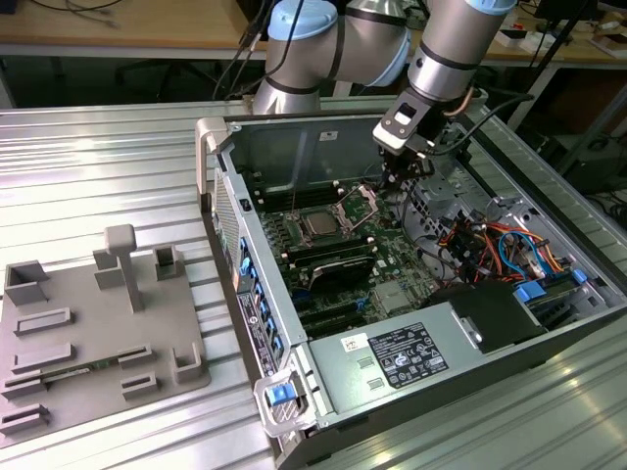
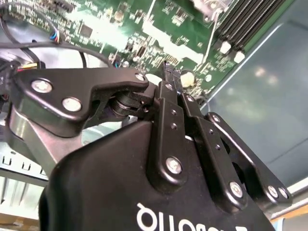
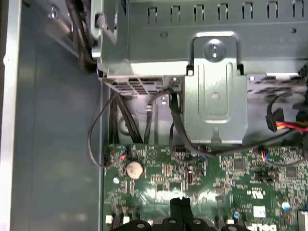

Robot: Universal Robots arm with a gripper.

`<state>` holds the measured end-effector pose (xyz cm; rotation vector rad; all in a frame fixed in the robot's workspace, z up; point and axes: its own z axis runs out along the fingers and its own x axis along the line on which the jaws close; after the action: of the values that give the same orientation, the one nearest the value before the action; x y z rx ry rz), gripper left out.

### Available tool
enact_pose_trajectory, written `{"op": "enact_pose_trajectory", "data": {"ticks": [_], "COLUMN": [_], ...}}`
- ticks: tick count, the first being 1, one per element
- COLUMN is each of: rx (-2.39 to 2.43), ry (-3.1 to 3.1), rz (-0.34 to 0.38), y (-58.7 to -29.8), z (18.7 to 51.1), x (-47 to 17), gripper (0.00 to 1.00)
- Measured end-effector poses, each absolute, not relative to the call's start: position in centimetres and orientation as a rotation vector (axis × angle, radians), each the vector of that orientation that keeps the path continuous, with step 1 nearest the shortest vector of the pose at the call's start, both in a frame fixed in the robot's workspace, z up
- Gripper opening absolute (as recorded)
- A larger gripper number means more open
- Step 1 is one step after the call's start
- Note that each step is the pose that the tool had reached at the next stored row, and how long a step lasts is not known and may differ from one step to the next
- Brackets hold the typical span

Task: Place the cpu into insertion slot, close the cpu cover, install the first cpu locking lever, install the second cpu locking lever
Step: 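Close the cpu cover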

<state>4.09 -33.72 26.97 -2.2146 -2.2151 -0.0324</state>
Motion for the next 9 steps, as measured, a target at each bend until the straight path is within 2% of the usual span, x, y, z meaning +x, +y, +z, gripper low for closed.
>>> {"op": "enact_pose_trajectory", "data": {"ticks": [9], "rx": [-2.207], "ry": [-2.207], "rz": [-0.015], "y": [-33.72], "z": [26.34], "x": [4.66], "gripper": [0.11]}}
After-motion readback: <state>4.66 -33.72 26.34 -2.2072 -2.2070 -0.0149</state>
